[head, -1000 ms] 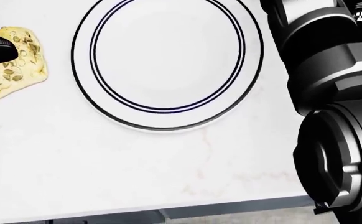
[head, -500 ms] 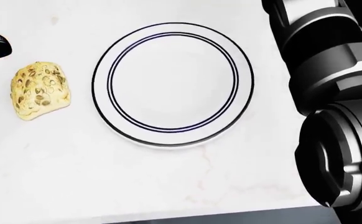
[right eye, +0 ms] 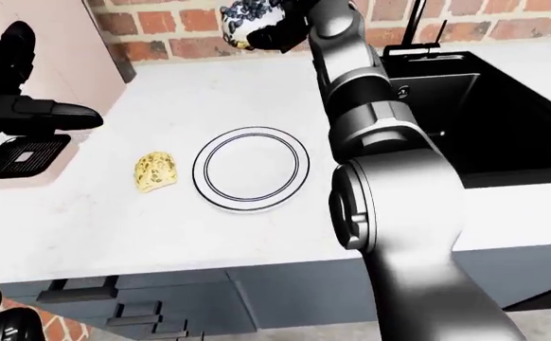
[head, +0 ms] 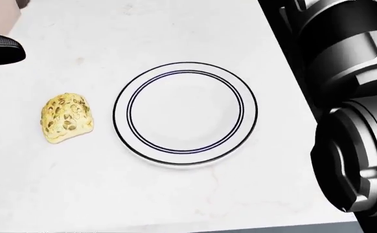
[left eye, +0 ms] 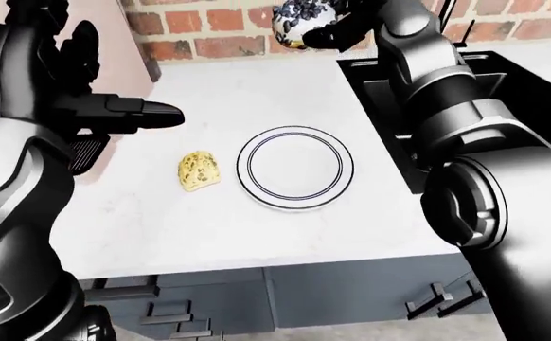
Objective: Place the pastries on the plates.
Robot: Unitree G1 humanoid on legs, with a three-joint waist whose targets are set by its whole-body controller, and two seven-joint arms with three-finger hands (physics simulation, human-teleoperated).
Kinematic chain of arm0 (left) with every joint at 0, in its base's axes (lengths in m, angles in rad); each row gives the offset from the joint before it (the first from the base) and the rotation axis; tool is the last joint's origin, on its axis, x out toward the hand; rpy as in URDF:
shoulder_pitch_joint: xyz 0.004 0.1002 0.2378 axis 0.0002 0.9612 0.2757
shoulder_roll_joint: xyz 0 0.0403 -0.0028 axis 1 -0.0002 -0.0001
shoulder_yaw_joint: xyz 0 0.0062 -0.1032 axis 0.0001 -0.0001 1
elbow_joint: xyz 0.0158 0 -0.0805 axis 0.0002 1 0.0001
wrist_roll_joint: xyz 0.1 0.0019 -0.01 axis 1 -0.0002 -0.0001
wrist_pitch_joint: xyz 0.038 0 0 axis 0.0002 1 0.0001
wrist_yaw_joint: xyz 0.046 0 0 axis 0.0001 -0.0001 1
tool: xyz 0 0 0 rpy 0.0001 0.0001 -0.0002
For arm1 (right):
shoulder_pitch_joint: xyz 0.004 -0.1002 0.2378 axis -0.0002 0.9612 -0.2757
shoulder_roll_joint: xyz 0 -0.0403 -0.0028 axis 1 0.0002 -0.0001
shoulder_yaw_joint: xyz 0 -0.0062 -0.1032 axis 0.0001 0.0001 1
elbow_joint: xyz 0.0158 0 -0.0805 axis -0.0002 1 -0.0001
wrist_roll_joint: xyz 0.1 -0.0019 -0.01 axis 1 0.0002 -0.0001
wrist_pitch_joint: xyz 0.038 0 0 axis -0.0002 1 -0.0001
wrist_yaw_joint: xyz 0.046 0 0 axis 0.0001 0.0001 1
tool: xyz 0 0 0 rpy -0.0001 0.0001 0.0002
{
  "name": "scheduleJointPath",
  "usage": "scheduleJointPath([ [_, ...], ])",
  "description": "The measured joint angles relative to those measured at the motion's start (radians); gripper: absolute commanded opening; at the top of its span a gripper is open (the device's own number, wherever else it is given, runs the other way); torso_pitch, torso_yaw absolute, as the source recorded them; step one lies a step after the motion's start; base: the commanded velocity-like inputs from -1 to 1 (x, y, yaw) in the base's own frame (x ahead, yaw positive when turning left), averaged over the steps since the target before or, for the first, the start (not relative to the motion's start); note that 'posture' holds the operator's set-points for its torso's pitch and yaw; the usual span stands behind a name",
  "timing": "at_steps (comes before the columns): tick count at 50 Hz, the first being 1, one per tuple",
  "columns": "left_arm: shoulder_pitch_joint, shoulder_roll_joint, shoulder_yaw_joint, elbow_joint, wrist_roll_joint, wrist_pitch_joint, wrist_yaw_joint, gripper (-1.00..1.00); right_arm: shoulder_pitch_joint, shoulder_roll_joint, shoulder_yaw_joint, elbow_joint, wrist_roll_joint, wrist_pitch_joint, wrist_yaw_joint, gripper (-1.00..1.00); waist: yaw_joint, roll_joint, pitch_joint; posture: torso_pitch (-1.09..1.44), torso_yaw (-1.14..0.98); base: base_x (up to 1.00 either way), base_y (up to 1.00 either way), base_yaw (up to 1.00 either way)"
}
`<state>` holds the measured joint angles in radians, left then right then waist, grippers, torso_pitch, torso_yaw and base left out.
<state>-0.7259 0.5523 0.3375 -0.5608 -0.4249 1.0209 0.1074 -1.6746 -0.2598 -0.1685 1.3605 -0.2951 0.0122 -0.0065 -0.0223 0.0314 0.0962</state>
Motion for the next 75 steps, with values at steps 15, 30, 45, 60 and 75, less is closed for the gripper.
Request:
scheduleJointPath([
  [15, -0.002, -0.011, -0.006, 0.007, 0.022, 0.004, -0.018, 1.0, 0.019, -0.047, 0.043, -0.061, 0.011, 0.104, 0.191, -1.0, 0.005, 0.003, -0.001, 0.05, 0.0, 0.0, 0.0, 0.0],
  [30, 0.004, -0.03, -0.009, -0.001, 0.043, 0.001, -0.028, 1.0, 0.096, -0.064, 0.092, -0.319, 0.039, 0.283, 0.362, -1.0, 0.006, 0.001, -0.002, 0.05, 0.0, 0.0, 0.0, 0.0],
  [45, -0.01, -0.031, -0.021, 0.019, 0.061, -0.006, -0.039, 1.0, 0.28, -0.073, 0.098, -0.821, 0.05, 0.566, 0.512, -1.0, 0.009, -0.007, -0.001, 0.05, 0.0, 0.0, 0.0, 0.0],
  [60, -0.008, -0.042, -0.022, 0.012, 0.079, -0.004, -0.05, 1.0, 0.52, -0.06, 0.127, -1.312, 0.022, 0.895, 0.663, -1.0, 0.012, -0.011, -0.001, 0.05, 0.0, 0.0, 0.0, 0.0],
  [75, -0.002, -0.056, -0.023, 0.007, 0.094, -0.005, -0.06, 1.0, 0.665, -0.016, 0.105, -1.549, -0.003, 1.023, 0.66, -1.0, 0.011, -0.011, -0.009, 0.05, 0.0, 0.0, 0.0, 0.0],
])
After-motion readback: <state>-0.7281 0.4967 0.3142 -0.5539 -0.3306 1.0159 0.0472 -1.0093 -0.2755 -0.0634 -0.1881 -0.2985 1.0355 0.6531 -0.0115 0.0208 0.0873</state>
